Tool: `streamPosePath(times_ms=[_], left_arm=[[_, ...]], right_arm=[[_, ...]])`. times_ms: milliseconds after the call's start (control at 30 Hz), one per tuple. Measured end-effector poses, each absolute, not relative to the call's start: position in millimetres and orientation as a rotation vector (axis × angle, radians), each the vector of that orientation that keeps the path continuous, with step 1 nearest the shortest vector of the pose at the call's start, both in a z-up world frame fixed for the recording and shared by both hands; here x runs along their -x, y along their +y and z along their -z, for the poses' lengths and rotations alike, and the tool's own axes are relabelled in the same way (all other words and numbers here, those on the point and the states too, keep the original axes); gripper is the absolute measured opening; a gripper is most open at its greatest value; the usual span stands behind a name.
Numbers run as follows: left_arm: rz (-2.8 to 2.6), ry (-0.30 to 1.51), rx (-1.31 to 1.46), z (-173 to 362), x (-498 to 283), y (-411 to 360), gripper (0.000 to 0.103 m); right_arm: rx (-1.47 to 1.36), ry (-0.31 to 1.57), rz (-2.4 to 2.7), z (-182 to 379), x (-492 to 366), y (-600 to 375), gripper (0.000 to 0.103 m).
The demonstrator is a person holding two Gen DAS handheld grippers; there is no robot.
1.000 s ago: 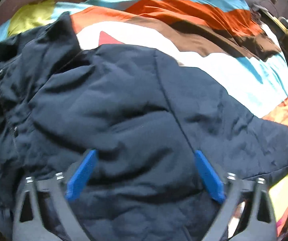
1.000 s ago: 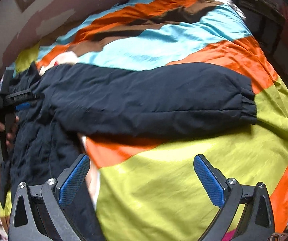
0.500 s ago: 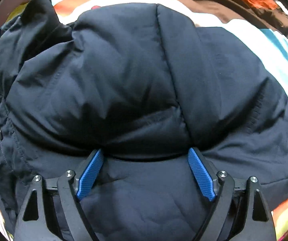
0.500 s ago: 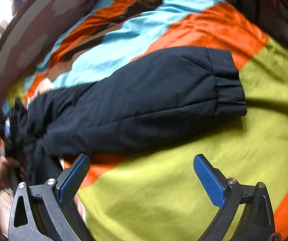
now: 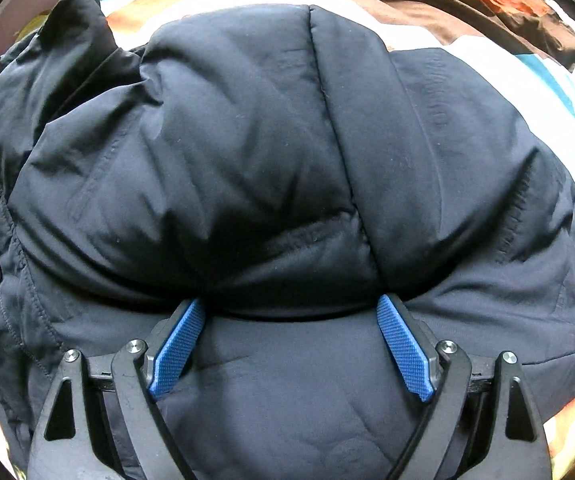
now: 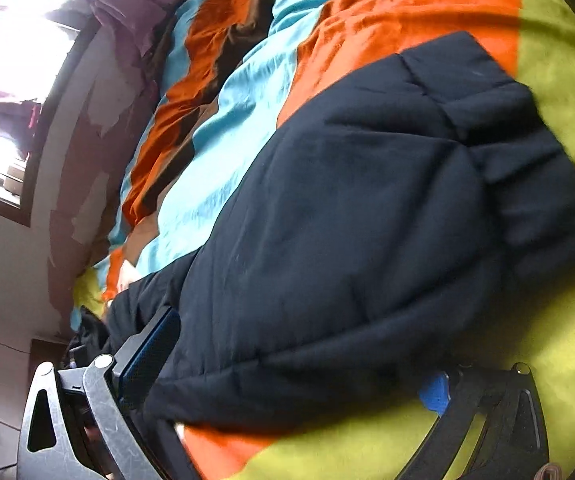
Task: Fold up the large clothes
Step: 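Grasp the cuff of the sleeve nearest the right tool and lift it, then carry the held sleeve across the jacket body with the right tool and release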
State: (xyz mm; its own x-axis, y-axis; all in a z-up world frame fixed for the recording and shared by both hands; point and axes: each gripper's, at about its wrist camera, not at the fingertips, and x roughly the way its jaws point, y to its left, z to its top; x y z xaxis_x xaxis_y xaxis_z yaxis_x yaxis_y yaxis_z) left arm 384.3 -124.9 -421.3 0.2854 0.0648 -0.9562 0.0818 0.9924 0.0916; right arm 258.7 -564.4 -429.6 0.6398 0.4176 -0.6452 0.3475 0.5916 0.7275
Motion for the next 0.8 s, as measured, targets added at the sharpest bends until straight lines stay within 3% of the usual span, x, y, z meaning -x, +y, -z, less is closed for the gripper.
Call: streamPosePath(times_ms=[33,100,133,167,333,800], left_arm=[[0.012,1.283,-0.129,421,-384,-125,0.085],[0.014,1.285,-0.125,420,-383,-123,0.085],[0.015,1.285,-0.123,420,-383,-123,0.085],[0.016,1.284,-0.124,420,-383,-123,0.085],[0.023,1.279,-0.116,419,-383,-119,0.085],[0.012,1.235,-0.048,392,-357,-71,0.084]], right_arm=[[-0.970,0.894,-0.038,429,-258,-564,0.100],[-0.959,0.870,-0.015,421,-259,-562,0.066],[-0.950,0.870,-0.007,417,-259,-560,0.037],[-0.940,0.868,-0.002,413,-259,-559,0.023],[-0.820,0.811,-0.027,371,-265,-542,0.012],[-0.564,0.684,-0.377,245,-320,-428,0.011]])
